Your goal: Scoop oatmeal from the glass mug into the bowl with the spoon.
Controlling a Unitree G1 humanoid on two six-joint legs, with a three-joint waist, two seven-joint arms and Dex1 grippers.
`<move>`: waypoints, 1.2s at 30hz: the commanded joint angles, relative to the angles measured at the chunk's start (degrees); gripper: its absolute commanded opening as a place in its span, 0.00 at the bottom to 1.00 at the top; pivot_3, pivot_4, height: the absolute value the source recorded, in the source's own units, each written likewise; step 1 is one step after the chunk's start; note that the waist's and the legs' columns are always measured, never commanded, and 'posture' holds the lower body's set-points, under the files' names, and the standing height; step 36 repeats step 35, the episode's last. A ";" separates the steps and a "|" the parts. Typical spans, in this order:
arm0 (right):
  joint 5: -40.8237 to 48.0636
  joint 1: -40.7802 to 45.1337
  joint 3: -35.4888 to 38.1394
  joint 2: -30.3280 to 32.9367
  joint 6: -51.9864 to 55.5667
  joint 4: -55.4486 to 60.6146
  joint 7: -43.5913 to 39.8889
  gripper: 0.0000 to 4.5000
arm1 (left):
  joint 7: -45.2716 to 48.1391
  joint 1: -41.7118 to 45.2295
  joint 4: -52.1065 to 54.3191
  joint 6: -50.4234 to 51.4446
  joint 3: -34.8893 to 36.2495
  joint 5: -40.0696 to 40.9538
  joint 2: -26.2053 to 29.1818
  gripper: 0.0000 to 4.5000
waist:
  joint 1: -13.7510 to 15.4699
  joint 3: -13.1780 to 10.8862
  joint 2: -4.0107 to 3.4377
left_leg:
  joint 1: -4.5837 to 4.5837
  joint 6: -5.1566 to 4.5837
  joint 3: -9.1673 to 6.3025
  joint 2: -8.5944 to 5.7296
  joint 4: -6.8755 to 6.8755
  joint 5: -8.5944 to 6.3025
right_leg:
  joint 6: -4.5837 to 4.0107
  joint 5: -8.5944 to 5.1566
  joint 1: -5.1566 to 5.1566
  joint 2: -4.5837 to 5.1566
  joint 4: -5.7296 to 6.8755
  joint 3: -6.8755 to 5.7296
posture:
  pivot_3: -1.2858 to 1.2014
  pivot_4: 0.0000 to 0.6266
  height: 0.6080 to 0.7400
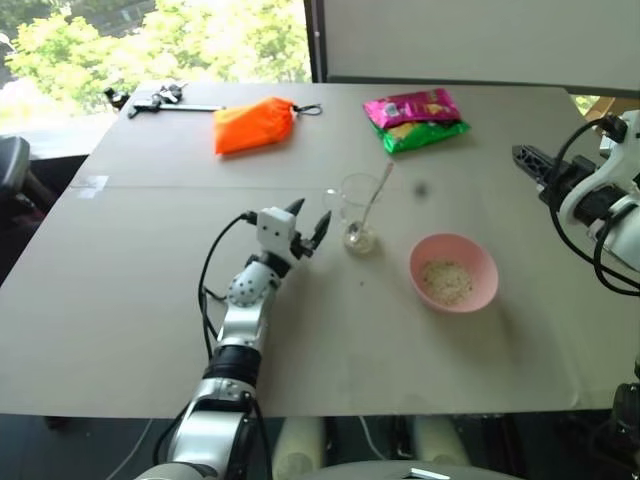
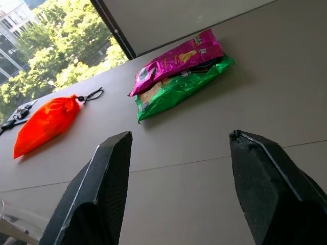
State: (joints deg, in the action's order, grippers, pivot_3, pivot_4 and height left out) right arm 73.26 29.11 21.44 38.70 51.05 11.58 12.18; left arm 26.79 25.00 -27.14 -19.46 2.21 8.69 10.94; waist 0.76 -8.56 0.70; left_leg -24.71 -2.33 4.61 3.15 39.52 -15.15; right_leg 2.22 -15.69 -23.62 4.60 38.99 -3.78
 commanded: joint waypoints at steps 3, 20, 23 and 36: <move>1.81 -1.89 3.91 0.71 -0.31 4.75 -3.56 0.68 | 0.69 -1.66 5.93 0.70 0.22 1.16 0.37 0.65 | 0.02 0.00 0.00 | -0.02 0.00 0.00 0.00 0.00 0.00 | 0.00 0.00 0.00 0.00 -0.02 -0.01 | 0.52 0.24 0.66; -25.79 -59.05 7.99 -0.12 -22.72 22.85 -49.08 0.68 | 7.84 -39.54 52.41 29.03 1.25 10.83 16.65 0.65 | 0.07 0.02 -0.02 | 0.21 -0.23 -0.26 0.04 -0.04 -0.15 | 0.00 -0.05 0.24 0.02 -0.09 -0.06 | 0.52 0.24 0.66; -33.03 -62.46 4.39 -1.87 -32.36 17.97 -57.41 0.68 | 7.16 -44.35 55.81 29.37 1.30 10.62 16.69 0.65 | -0.17 0.02 -0.01 | 0.35 -0.24 -0.15 0.04 -0.04 -0.16 | 0.01 -0.06 0.30 0.01 -0.13 0.05 | 0.52 0.24 0.66; -40.62 -51.17 -3.04 -4.74 -49.41 -2.88 -73.80 0.68 | 5.34 -51.57 56.18 23.61 0.08 7.10 13.70 0.65 | 0.15 -0.02 -0.08 | 0.88 -0.24 -0.01 0.10 -0.10 -0.19 | -0.27 -0.18 0.60 -0.02 -0.11 0.17 | 0.52 0.24 0.66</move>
